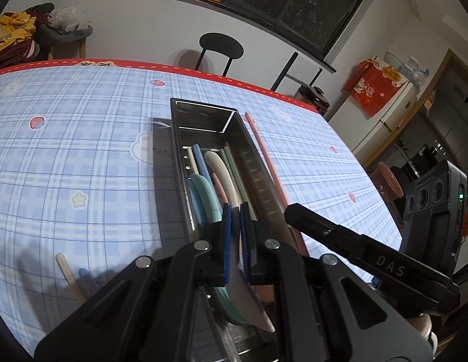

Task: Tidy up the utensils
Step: 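Carry the beige spoon and pink chopstick into the steel caddy and open both tools, then move both tools back over the wooden and blue chopsticks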

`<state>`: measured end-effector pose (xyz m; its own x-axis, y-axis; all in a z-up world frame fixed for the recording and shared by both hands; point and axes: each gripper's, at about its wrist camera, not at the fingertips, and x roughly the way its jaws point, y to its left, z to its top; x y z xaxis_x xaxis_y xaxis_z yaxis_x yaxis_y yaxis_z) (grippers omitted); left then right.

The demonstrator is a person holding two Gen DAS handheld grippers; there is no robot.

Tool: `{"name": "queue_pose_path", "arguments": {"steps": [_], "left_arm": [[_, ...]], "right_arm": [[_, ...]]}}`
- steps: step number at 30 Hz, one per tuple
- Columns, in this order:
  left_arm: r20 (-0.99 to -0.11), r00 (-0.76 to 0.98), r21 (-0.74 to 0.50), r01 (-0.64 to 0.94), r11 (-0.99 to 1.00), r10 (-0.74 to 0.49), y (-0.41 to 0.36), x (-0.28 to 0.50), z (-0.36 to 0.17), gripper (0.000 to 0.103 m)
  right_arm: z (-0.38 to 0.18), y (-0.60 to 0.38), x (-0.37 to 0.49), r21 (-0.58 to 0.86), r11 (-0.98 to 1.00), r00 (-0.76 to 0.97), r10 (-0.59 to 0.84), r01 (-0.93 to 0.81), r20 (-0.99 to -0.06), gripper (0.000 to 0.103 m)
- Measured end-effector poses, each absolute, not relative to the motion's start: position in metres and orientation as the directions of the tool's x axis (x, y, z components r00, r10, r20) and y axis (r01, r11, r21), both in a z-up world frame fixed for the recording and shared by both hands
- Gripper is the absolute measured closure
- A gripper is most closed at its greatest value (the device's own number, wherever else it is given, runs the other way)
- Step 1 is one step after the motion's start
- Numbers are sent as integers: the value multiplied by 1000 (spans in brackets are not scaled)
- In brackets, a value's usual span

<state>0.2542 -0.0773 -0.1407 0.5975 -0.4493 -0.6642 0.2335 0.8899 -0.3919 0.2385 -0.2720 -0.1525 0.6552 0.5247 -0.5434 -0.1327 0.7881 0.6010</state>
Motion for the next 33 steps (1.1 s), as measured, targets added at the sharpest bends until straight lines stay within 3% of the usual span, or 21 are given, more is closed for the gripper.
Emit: {"name": "queue_pose_path", "arguments": {"steps": [8,10,12,15,17,22,30,33], "left_arm": [[-658,620,-361,239,901,-428,-70,249,-130,81],[-655,635,-342,234,910,-409,-64,245,-124,76],[-653,652,-314,229,921,-385,-58,238,-117,66],[-650,682,-255,220,942,-335,-48,223,-107,58],[-655,692,-213,215,953,-303,-40,211,-103,58],[-680,695,-138,191,972,-233,-21,176,-105,59],[-757,624,-74,210,975,-192,-21,129,-137,58],[-773,609,-53,216,975,-177,-31,125,-146,55]], "right_arm": [[-147,-272,235,576,806,674,502,-136,-542,92],[-143,-273,231,559,818,689,484,-136,-540,81],[-139,-276,226,535,834,708,458,-134,-537,58],[-128,-277,217,477,867,743,414,-145,-526,38],[-122,-276,209,432,888,764,386,-157,-516,35],[-108,-270,184,356,909,785,381,-219,-488,36],[-115,-264,136,286,907,733,419,-309,-536,59],[-121,-262,126,278,907,715,420,-316,-558,62]]}}
